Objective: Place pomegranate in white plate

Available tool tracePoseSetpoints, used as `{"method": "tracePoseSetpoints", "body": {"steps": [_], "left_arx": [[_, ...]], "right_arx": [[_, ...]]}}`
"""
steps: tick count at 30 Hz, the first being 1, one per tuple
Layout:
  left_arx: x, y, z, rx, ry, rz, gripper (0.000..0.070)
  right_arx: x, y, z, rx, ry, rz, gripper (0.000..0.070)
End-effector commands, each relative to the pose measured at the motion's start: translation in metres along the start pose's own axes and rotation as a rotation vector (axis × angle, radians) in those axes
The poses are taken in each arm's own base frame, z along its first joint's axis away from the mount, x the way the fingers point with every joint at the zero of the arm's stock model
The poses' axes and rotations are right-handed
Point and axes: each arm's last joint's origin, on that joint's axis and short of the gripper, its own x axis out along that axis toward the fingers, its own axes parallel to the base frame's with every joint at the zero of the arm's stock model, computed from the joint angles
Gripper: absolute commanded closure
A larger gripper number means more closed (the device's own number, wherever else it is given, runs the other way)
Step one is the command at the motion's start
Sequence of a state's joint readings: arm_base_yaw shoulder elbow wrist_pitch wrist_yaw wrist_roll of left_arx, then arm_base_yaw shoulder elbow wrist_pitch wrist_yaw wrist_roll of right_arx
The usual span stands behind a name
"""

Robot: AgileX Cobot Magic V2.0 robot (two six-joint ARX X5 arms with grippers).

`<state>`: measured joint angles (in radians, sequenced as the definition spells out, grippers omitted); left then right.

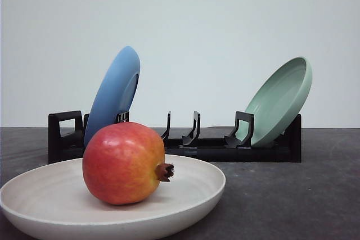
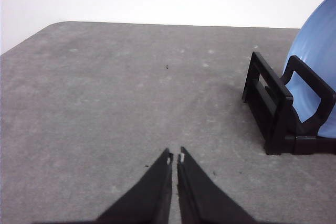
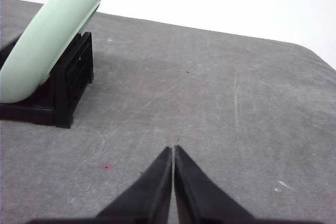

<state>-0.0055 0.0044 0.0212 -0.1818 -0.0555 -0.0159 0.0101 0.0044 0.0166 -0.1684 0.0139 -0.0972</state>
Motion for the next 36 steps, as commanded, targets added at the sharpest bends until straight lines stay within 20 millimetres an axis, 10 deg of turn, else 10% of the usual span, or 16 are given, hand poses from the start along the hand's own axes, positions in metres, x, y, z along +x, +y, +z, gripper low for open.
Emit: {"method": "tracePoseSetpoints", "body": {"steps": [1,36], "left_arx": [[0.0009,0.0002,-0.0035,-0.003,0.013,0.005,0.0700],[0.0009,0.0002,-0.0035,-0.003,0.013,0.005,0.0700]], "right_arx": [[0.0004,-0.0001,-0.0005,0.011,-0.007,-0.004,0.0700],[0.0004,-0.0001,-0.0005,0.011,-0.006,-0.004,0.0700]]}}
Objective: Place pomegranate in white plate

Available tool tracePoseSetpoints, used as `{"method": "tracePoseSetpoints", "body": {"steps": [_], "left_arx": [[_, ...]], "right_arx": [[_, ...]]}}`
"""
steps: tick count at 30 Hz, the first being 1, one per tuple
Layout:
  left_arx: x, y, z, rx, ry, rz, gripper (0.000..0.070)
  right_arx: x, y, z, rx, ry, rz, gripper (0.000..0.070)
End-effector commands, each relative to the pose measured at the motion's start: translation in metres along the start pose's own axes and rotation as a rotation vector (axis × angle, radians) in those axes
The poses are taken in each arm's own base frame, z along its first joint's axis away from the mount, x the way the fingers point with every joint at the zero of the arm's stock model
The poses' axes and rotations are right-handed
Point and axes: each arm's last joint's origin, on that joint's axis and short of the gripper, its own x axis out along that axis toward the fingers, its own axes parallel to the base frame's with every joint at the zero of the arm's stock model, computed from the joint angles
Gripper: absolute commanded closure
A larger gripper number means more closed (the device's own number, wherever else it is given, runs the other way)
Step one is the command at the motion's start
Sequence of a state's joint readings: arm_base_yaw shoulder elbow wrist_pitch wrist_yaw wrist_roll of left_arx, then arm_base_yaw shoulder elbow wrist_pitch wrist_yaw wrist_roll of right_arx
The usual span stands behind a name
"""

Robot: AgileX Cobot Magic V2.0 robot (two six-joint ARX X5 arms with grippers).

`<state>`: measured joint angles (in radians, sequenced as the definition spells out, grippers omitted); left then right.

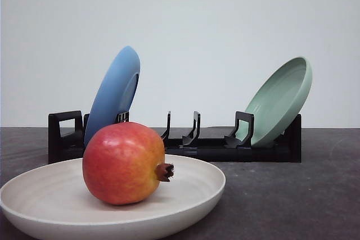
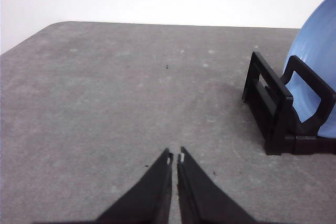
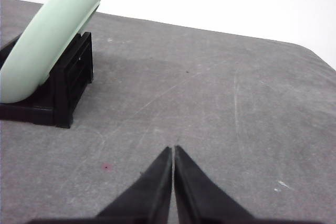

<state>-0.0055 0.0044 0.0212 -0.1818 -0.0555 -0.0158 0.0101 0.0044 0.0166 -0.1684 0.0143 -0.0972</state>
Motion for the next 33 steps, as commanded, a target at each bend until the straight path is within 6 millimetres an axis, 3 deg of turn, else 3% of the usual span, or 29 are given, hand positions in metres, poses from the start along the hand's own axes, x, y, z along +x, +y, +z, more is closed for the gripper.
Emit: {"method": "tracePoseSetpoints", "body": {"steps": [1,33], "left_arx": [[0.0009,0.0002,-0.0035,-0.003,0.013,0.005,0.0700],[0.0008,0.0002,-0.0034,-0.003,0.012,0.005,0.0700]], "right_arx": [[0.0004,-0.0001,-0.0005,0.011,-0.007,-0.004,0.0700],[0.0004,-0.0001,-0.0005,0.011,-0.007,-0.004,0.0700]]}}
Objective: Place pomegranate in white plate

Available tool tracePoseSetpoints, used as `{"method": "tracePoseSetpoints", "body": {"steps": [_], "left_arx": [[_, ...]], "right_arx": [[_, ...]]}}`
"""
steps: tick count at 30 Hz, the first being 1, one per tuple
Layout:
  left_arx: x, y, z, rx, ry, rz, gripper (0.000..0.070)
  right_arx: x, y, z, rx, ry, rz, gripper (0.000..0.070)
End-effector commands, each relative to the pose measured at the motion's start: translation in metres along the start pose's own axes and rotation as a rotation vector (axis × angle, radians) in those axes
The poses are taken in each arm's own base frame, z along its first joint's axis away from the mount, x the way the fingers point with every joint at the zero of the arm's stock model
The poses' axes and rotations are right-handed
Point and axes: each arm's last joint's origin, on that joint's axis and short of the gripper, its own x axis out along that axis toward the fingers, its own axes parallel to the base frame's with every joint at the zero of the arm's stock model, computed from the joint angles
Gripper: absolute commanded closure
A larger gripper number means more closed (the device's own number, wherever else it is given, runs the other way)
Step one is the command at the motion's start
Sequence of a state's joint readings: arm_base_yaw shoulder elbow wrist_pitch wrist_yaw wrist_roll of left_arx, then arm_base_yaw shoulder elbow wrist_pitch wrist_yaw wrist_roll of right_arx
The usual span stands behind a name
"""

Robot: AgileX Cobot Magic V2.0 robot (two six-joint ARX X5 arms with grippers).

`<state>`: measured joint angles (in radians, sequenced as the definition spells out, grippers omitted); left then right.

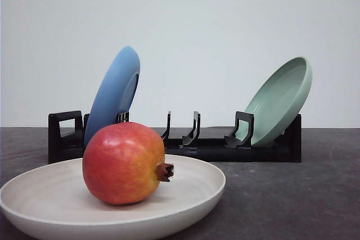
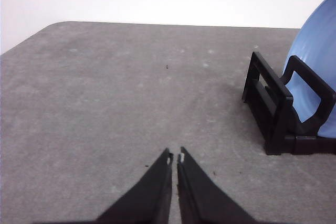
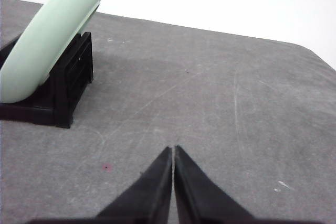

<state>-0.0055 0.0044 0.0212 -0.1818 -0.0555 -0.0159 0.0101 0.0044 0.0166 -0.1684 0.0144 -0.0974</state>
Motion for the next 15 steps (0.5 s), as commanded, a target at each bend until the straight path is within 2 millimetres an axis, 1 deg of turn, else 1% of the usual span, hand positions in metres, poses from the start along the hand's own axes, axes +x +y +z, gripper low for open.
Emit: {"method": "tracePoseSetpoints", "body": {"steps": [1,15], "left_arx": [[0.0009,0.0002,-0.0035,-0.003,0.013,0.005,0.0700],[0.0009,0.0002,-0.0035,-0.003,0.013,0.005,0.0700]], "right_arx": [[0.0004,-0.0001,-0.0005,0.011,-0.007,-0.004,0.0700],[0.0004,-0.0001,-0.0005,0.011,-0.007,-0.004,0.0700]]}}
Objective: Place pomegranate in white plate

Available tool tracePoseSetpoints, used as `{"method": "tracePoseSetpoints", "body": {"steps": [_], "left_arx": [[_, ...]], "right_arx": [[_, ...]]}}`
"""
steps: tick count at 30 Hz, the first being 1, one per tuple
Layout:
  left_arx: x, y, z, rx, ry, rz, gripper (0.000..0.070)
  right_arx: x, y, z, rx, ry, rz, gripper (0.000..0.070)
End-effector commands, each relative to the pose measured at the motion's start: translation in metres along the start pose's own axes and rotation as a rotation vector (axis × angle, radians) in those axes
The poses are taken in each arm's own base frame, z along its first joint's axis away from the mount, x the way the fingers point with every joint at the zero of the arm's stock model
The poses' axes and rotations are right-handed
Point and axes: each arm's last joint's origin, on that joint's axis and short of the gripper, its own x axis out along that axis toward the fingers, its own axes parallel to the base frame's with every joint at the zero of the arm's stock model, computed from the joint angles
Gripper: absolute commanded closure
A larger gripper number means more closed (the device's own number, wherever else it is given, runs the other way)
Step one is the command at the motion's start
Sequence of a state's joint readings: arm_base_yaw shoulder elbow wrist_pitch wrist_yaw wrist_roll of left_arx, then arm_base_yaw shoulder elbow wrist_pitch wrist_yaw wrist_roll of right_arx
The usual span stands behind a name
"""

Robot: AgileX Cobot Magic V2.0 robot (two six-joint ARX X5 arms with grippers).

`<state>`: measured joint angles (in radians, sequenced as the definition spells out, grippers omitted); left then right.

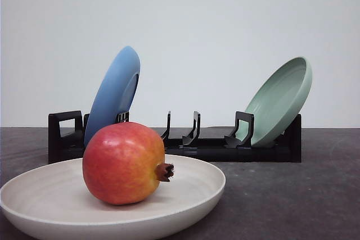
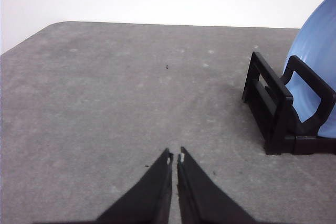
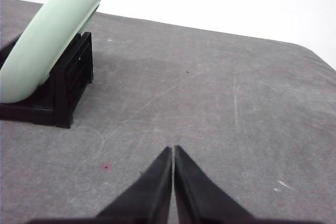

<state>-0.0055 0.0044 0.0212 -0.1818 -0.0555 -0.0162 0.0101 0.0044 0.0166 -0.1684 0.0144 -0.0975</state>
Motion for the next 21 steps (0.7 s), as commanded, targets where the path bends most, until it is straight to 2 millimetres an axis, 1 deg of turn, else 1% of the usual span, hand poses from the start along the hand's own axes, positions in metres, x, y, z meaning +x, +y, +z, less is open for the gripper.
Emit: {"method": "tracePoseSetpoints", "body": {"steps": [1,21], "left_arx": [[0.0008,0.0002,-0.0034,-0.002,0.013,0.005,0.0700],[0.0008,0.0002,-0.0034,-0.002,0.012,0.005,0.0700]], "right_arx": [[0.0004,-0.0001,-0.0005,0.011,-0.007,-0.004,0.0700],[0.0004,-0.0001,-0.0005,0.011,-0.007,-0.004,0.0700]]}}
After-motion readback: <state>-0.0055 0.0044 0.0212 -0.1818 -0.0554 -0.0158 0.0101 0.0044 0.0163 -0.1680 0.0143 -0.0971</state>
